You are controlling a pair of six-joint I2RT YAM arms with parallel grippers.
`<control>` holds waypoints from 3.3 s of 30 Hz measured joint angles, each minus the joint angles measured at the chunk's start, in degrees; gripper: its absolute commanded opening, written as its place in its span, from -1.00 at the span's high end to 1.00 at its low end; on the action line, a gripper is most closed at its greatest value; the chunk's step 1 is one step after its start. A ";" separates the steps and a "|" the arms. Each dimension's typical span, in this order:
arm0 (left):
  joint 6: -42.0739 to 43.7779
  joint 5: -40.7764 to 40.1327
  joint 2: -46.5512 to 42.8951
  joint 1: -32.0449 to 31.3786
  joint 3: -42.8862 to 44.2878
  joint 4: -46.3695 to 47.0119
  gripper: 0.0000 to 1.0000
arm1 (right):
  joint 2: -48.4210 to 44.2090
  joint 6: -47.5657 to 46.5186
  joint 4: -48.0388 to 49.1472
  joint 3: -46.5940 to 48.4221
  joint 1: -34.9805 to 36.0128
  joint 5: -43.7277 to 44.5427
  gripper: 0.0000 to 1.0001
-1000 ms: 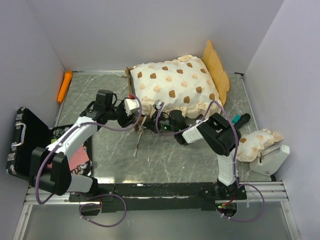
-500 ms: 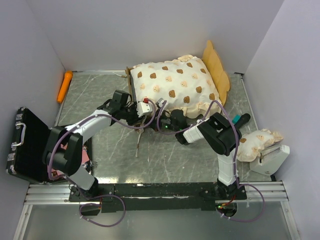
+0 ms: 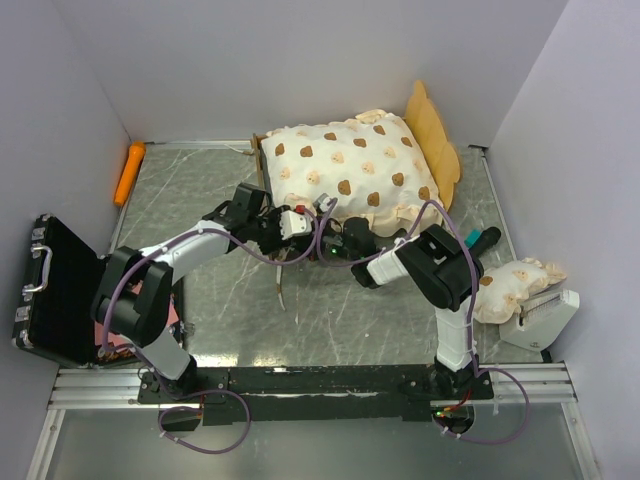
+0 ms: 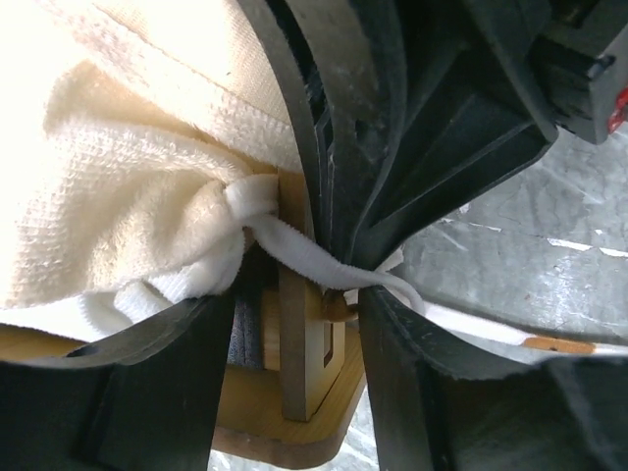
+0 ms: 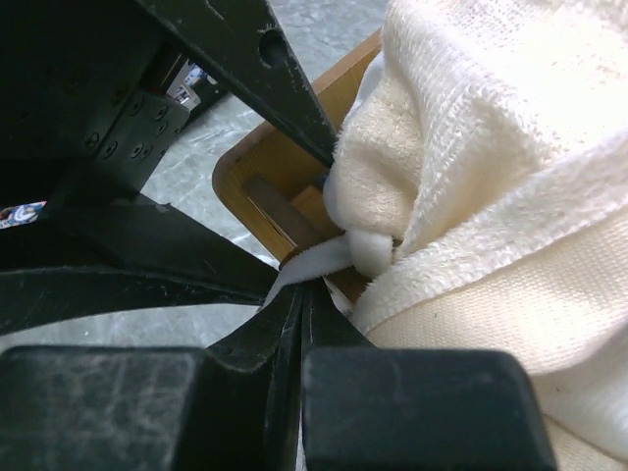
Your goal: Set up the pet bed
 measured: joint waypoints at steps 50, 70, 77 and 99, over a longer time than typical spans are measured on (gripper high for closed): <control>-15.17 -3.82 -6.03 -1.20 2.56 -11.85 0.07 | 0.04 4.02 0.87 0.22 -0.48 -5.18 1.00; -15.28 -4.96 -6.25 -1.40 2.16 -11.34 0.15 | 0.04 4.42 1.01 0.57 -0.28 -5.25 1.00; -17.59 -6.88 -16.90 -2.60 -6.38 -7.82 0.07 | 0.04 4.44 0.90 0.57 -0.26 -5.07 1.00; -22.16 -13.99 -11.47 -4.74 -8.94 -1.88 0.23 | 0.11 4.20 -1.55 2.99 -0.26 -8.41 1.00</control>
